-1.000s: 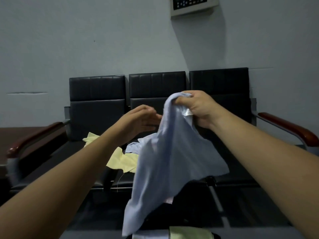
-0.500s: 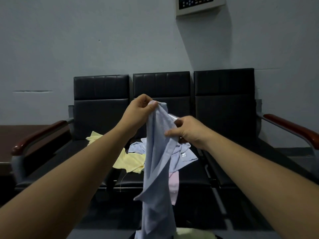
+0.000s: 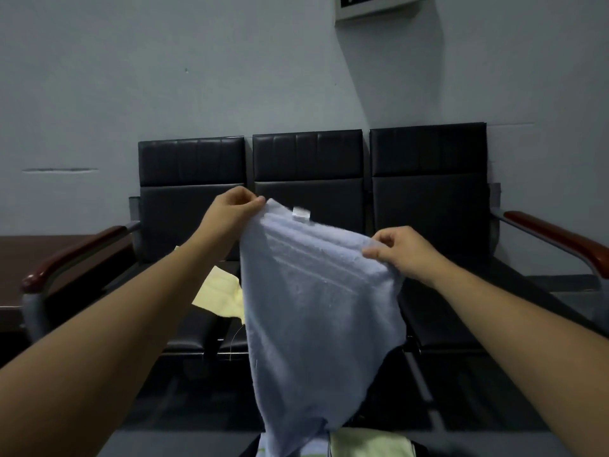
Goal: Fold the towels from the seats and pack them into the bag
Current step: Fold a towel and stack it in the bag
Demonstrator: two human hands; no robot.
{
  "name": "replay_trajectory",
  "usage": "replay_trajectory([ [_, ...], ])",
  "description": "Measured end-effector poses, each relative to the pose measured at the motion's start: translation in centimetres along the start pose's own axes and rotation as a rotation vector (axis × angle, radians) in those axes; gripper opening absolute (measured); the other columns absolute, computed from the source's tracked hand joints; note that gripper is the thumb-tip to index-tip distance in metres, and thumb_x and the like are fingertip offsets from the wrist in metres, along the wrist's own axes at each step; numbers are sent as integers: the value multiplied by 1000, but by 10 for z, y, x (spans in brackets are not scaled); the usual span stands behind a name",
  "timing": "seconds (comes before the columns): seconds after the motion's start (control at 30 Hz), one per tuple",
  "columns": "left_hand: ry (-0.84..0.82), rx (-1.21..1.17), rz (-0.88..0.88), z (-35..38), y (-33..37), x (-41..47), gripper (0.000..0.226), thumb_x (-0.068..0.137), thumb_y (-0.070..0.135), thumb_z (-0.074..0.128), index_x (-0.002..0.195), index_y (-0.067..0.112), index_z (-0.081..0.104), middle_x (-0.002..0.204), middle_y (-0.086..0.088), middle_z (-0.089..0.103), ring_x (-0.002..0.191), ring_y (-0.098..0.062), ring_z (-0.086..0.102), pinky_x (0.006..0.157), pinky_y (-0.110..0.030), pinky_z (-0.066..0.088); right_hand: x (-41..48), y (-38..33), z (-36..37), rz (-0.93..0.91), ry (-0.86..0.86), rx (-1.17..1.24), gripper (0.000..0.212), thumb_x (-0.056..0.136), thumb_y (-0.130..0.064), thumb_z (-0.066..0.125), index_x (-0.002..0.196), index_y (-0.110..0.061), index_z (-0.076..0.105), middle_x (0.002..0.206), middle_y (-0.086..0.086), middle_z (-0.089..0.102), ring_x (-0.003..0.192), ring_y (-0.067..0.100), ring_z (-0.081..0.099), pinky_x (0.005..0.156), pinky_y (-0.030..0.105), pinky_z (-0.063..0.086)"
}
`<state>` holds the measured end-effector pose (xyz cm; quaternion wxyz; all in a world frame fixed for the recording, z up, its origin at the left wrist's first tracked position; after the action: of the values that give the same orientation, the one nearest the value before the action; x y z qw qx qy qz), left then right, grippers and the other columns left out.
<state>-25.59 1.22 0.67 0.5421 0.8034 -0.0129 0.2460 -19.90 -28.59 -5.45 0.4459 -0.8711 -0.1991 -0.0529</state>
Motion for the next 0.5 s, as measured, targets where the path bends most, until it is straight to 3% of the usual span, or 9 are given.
replay_trajectory([
  [0.1, 28, 106, 39, -7, -6, 3, 27, 102, 25, 57, 95, -1, 60, 64, -6, 52, 54, -16, 47, 57, -32, 44, -2, 16, -3, 20, -67, -248, 13, 89, -24, 76, 77, -18, 73, 73, -1, 69, 75, 12, 65, 64, 24, 44],
  [0.2, -218, 207, -52, 7, -24, -3, 31, 97, 35, 64, 87, 6, 61, 59, -4, 53, 48, -14, 44, 48, -26, 36, -4, 16, -9, 1, -29, -134, 12, 92, -16, 70, 83, -22, 75, 82, -4, 73, 87, 12, 69, 78, 27, 50],
  [0.27, -360, 375, -99, 23, -35, -11, 32, 93, 45, 66, 96, 14, 67, 76, -1, 70, 60, -11, 58, 57, -23, 44, -3, 3, -10, -28, -28, -37, 10, 93, -19, 70, 87, -23, 78, 87, -5, 75, 91, 10, 69, 84, 26, 52],
  [0.33, -473, 480, -76, 44, -41, -20, 38, 88, 56, 68, 106, 23, 70, 102, 3, 74, 88, -9, 68, 77, -26, 52, 0, -15, -6, -52, -61, 14, 7, 91, -25, 73, 88, -25, 80, 89, -6, 77, 93, 8, 70, 85, 25, 53],
  [0.4, -541, 387, -55, 66, -39, -32, 55, 75, 72, 68, 112, 32, 70, 119, 9, 70, 113, -8, 63, 98, -33, 50, 3, -34, 1, -77, -96, 24, 7, 89, -27, 75, 88, -24, 81, 90, -7, 77, 93, 7, 70, 83, 23, 53],
  [0.5, -612, 145, -22, 95, -30, -46, 68, 72, 69, 70, 126, 29, 64, 123, 10, 69, 116, -6, 63, 100, -33, 50, 6, -56, 11, -124, -129, 36, 7, 89, -26, 75, 89, -23, 81, 89, -5, 77, 92, 8, 71, 81, 23, 54],
])
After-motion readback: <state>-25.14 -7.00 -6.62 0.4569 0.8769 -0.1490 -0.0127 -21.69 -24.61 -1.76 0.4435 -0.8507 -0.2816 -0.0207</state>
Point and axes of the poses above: each hand's wrist, its own x-axis towards the middle knuckle, its own z-axis out of the palm, y = z × x, the point moved 6 cm from there along x, towards the middle knuckle
